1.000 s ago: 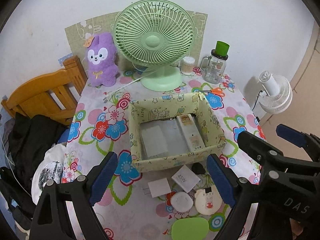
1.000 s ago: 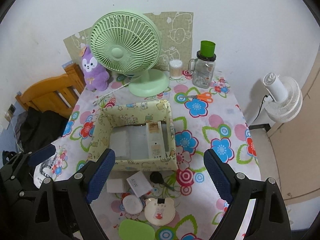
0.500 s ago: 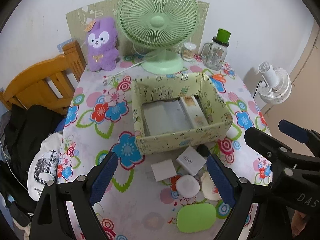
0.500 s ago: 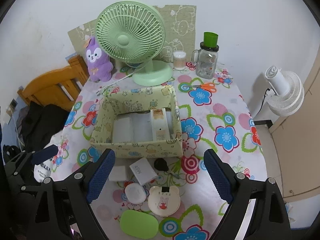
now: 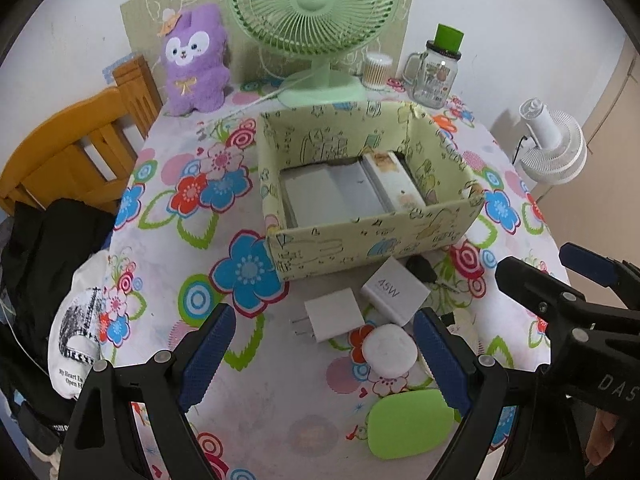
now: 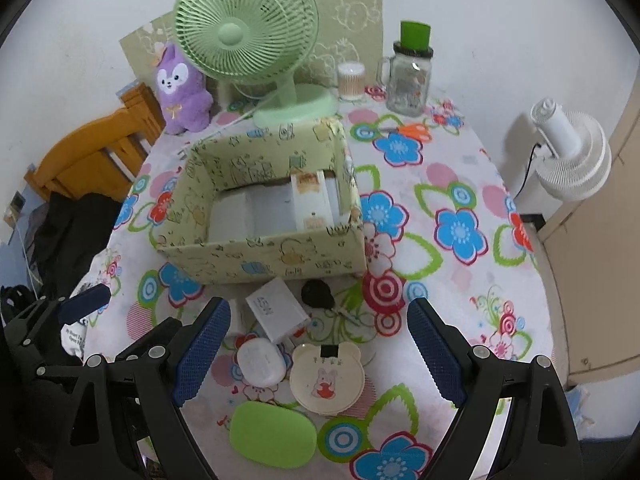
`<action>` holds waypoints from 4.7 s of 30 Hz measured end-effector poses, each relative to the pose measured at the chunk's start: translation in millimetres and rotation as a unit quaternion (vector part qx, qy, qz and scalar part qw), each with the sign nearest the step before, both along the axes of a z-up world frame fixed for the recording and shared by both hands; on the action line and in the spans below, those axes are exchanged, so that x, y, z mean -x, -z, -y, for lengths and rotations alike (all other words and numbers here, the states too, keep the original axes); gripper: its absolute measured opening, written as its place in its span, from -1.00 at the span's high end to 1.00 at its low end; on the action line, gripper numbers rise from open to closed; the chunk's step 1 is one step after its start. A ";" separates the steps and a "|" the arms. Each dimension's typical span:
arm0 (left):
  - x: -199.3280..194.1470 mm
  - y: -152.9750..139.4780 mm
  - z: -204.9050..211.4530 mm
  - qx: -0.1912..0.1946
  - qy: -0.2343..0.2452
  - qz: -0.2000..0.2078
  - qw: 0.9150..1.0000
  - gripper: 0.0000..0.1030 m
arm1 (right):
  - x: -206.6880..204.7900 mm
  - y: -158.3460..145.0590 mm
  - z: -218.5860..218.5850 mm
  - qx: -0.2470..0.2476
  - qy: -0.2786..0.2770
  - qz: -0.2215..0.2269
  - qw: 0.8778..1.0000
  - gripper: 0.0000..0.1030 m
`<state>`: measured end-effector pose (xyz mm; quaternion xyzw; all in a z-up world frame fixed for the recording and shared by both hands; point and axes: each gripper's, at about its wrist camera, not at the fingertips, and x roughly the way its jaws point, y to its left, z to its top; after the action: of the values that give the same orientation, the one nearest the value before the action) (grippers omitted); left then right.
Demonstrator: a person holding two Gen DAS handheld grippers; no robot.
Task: Organize rigid objects
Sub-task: 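Reach down and grasp the round white puck with the left tool, then grasp the black key fob with the right tool while the left tool holds the puck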
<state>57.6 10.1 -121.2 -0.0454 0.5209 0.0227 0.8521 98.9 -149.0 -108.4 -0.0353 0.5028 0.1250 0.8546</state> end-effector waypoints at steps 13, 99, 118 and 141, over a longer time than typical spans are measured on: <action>-6.9 32.6 15.0 0.003 0.019 -0.030 0.999 -0.78 | -4.8 31.7 6.3 0.023 -0.003 -0.013 1.000 -0.68; -42.3 110.5 38.1 0.004 -0.026 -0.115 0.993 -0.06 | -63.3 138.3 -21.8 0.063 -0.129 -0.044 0.989 -0.17; -38.5 110.3 24.8 0.010 -0.007 -0.103 0.995 -0.06 | -49.9 138.2 -58.1 0.072 -0.110 -0.040 0.991 0.31; 2.7 54.1 39.8 -0.001 0.026 -0.068 0.997 -0.06 | -15.2 88.5 -26.9 0.052 -0.056 -0.024 0.997 0.31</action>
<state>54.8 -29.7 -175.3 -0.0297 0.5783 0.0043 0.8153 114.1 -122.1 -196.9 -0.1046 0.5265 0.1475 0.8307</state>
